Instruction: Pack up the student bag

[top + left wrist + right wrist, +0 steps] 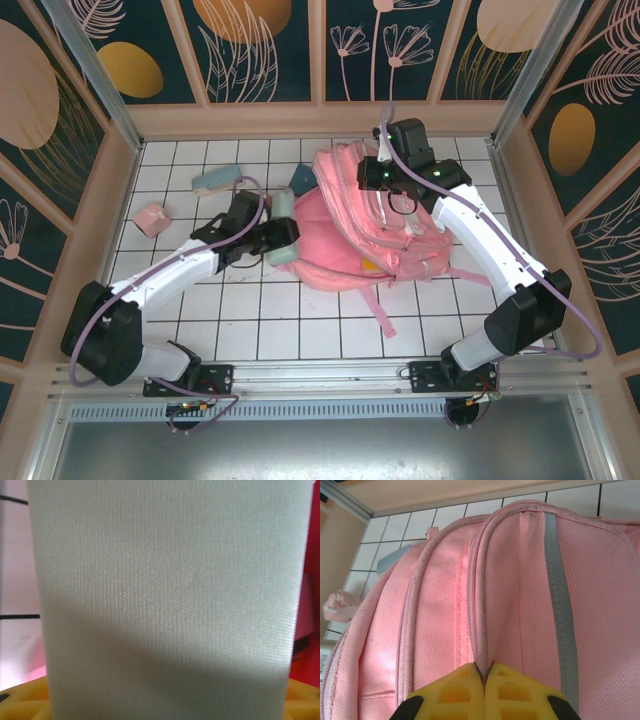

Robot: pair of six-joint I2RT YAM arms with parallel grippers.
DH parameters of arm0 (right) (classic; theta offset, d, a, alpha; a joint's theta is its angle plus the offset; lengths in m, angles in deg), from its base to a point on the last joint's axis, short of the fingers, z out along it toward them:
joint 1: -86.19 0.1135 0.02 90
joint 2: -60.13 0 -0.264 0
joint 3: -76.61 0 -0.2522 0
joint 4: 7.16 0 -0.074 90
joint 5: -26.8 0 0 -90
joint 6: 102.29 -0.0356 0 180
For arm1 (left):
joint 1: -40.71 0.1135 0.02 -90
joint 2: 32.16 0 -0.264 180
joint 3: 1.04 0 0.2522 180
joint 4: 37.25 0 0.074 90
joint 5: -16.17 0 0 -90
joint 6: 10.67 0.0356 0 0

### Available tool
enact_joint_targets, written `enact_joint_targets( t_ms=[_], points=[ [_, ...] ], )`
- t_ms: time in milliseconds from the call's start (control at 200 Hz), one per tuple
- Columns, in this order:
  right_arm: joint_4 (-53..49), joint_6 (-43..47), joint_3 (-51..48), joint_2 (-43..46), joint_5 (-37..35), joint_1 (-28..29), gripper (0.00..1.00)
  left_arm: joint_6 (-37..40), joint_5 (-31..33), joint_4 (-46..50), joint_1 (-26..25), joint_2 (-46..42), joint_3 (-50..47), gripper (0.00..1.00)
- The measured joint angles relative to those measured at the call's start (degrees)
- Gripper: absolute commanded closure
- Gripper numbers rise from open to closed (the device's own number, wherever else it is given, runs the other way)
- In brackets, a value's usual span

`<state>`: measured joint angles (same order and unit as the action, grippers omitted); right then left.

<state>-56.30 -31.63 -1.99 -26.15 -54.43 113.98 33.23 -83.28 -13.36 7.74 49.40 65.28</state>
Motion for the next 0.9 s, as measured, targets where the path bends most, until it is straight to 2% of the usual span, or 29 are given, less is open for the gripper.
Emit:
enact_joint_targets(
  t_ms=[160, 310, 505, 765, 820, 901],
  points=[
    [0.0, -2.4, 0.0, 0.0, 3.1, -0.3, 1.0, -3.3, -0.5, -3.4, -6.3, 11.0, 9.9, 0.54],
    [0.0, -3.8, -0.1, 0.0, 3.8, -0.4, 1.0, -5.7, 0.0, -4.5, -9.1, 19.2, 16.2, 0.53],
    [2.0, -4.6, -2.8, 1.6, 3.9, -0.4, 1.0, -8.2, 1.7, -3.9, -9.4, 24.3, 17.1, 0.49],
    [2.8, -4.9, -4.3, 3.4, 3.9, -0.7, 1.0, -9.7, 1.8, -3.9, -12.8, 28.5, 18.5, 0.46],
    [3.0, -4.9, -4.8, 3.8, 4.0, -0.9, 1.0, -10.0, 1.8, -3.8, -13.4, 28.5, 18.5, 0.4],
    [3.3, -4.9, -5.4, 4.3, 4.2, -1.1, 1.0, -10.1, 1.8, -3.9, -13.9, 28.5, 18.5, 0.21]
  ],
)
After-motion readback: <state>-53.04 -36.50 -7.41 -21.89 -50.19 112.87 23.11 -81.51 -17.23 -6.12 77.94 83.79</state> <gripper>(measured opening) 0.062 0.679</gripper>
